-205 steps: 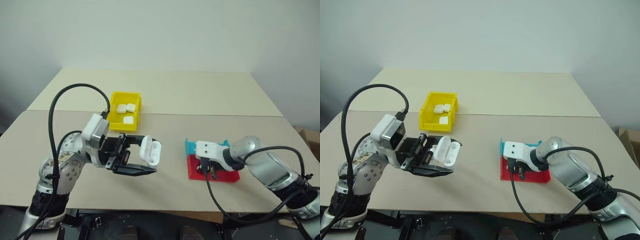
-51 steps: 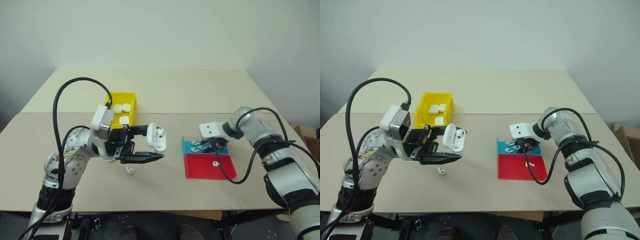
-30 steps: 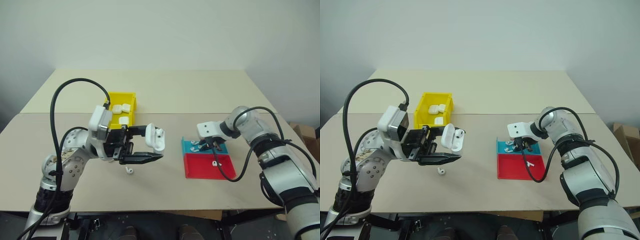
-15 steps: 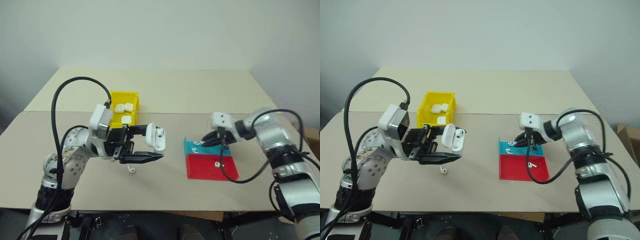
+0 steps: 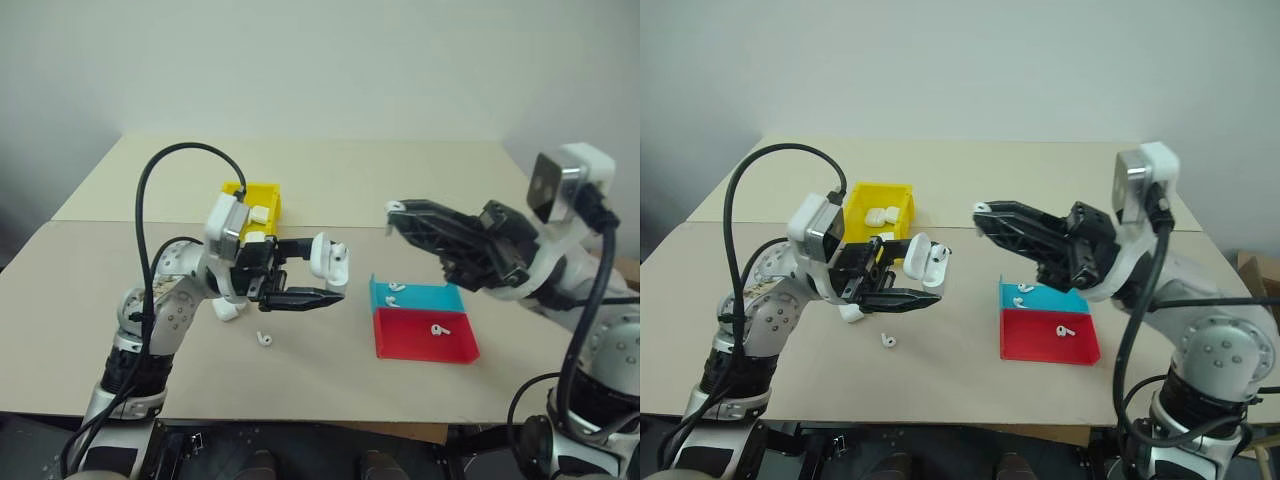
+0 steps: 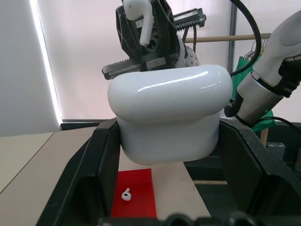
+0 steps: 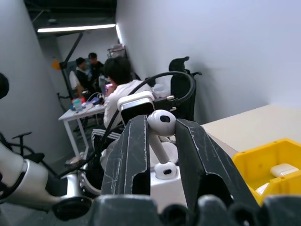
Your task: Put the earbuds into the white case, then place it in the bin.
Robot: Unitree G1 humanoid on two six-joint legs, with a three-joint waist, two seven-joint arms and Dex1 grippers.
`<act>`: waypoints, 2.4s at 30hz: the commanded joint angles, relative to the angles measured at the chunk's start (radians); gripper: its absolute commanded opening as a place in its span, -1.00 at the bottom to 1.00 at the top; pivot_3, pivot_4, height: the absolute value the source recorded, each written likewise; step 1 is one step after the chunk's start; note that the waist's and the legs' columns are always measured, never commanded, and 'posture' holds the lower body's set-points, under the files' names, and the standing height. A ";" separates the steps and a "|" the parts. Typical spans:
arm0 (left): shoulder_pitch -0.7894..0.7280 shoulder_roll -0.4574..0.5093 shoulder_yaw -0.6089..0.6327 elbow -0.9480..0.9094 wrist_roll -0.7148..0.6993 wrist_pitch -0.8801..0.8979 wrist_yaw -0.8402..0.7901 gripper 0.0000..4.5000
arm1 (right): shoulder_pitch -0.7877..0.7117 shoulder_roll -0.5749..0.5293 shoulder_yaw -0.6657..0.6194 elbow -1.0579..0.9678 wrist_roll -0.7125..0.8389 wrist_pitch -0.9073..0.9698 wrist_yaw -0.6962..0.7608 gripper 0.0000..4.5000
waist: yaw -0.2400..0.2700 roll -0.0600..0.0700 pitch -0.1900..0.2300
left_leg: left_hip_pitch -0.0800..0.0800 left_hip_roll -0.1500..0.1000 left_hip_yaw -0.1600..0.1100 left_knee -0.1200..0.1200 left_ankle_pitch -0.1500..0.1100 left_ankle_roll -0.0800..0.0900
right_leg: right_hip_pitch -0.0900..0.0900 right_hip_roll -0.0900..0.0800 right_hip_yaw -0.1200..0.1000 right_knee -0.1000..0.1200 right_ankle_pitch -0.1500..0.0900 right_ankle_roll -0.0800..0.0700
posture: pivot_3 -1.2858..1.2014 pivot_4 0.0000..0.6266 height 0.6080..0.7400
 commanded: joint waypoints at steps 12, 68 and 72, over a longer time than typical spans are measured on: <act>-0.056 -0.034 -0.001 0.030 0.021 -0.028 -0.029 0.25 | 0.071 -0.064 0.164 -0.075 0.023 -0.150 -0.095 -0.73 | 0.000 0.000 0.000 | 0.000 0.000 0.000 0.000 0.000 0.000 | 0.000 0.000 0.000 0.000 0.000 0.000 | 0.03 -0.52 1.00; -0.100 -0.175 -0.153 0.103 0.311 -0.123 0.189 0.25 | -0.506 -0.589 0.603 0.163 -0.539 -0.183 0.445 -0.98 | 0.004 0.000 0.000 | -0.004 0.000 -0.001 0.001 0.000 0.000 | -0.004 0.000 -0.001 -0.001 0.000 0.000 | 0.03 -0.52 1.00; -0.095 -0.165 -0.147 0.090 0.304 -0.126 0.173 0.25 | -0.503 -0.585 0.688 0.154 -0.673 -0.234 0.528 -0.98 | 0.005 0.000 0.000 | -0.006 0.000 -0.001 0.001 0.000 0.000 | -0.005 0.000 -0.001 -0.001 0.000 0.000 | 0.03 -0.52 1.00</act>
